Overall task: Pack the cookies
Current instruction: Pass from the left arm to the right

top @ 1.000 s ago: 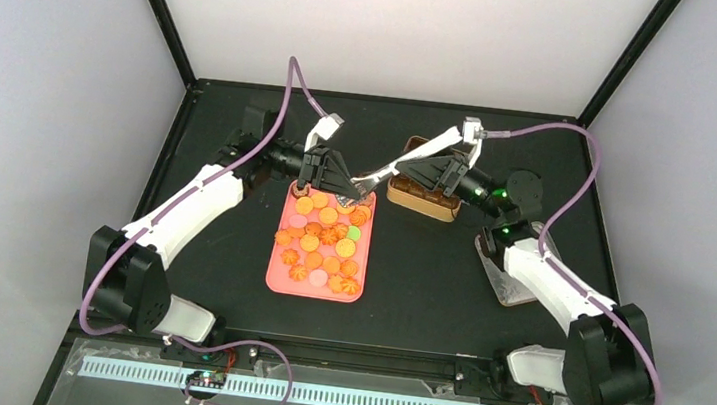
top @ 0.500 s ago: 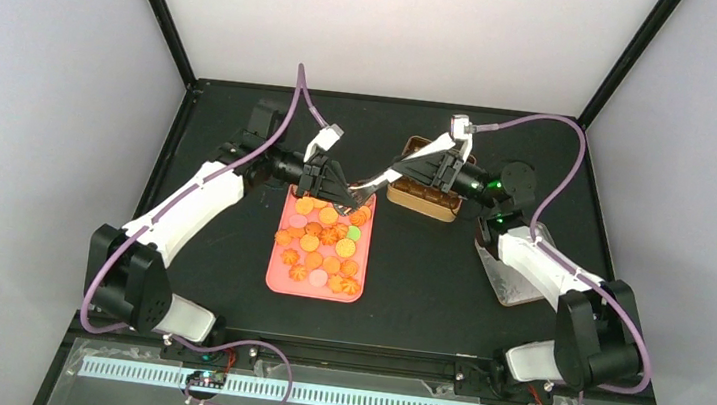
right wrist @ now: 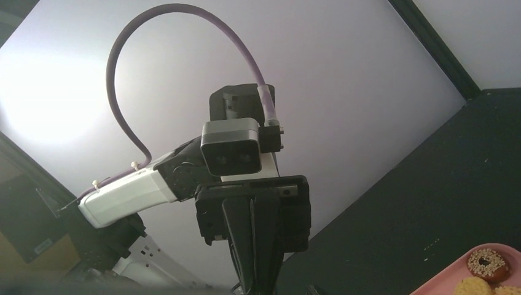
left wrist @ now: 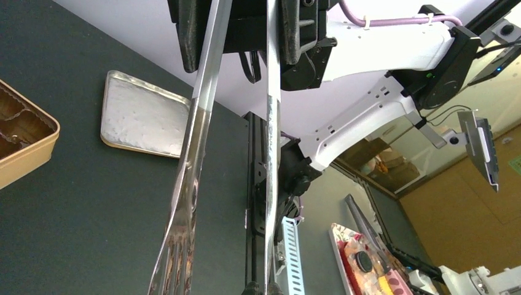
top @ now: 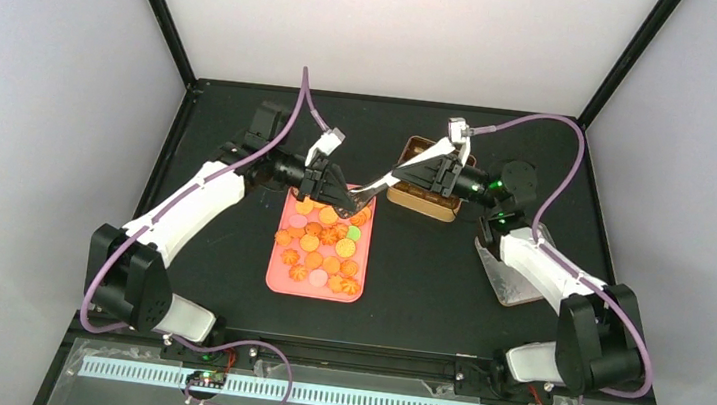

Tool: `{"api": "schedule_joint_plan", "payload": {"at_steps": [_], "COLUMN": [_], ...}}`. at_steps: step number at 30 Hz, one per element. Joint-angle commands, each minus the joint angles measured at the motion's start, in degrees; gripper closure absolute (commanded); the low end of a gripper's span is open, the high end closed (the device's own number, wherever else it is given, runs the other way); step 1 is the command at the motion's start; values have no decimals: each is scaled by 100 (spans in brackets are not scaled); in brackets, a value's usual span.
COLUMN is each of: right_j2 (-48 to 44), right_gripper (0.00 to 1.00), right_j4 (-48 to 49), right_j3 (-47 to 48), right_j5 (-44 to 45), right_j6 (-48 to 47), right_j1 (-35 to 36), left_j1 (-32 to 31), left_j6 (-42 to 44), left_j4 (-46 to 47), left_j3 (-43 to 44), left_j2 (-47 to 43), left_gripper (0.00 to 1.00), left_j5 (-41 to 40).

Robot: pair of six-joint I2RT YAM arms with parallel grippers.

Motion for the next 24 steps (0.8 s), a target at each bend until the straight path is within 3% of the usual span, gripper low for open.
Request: {"api": "schedule_joint_plan", "payload": {"at_steps": [1, 4, 9, 11, 17, 20, 24], "right_j2": [-293, -517, -917, -1180, -1951, -2228, -2572], "right_gripper": [62, 63, 64, 66, 68, 68, 68], "right_j4": [-76, -277, -991, -1695, -3515, -4205, -5374], "right_j3": [-80, -124, -157, -137, -9, 147, 412], "right_j5": [-287, -228, -225, -154, 217, 380, 876], "right_j6": [-217, -433, -995, -1487, -2716, -3161, -3951], "right_j1": [76, 76, 76, 63, -226, -379, -435], "left_j1": [-57, -58, -54, -49, 95, 170, 118], "left_j6": [193, 210, 459, 934, 1885, 1699, 846], "left_j4": [67, 60, -147, -620, -1930, -1782, -887], "left_j3": [261, 260, 383, 628, 1684, 1976, 2229], "left_j2": [8, 31, 77, 128, 735, 1106, 1796], "left_gripper": [95, 87, 46, 36, 30, 30, 32], "left_j5": [-323, -367, -425, -498, -1136, -1705, -2813]}}
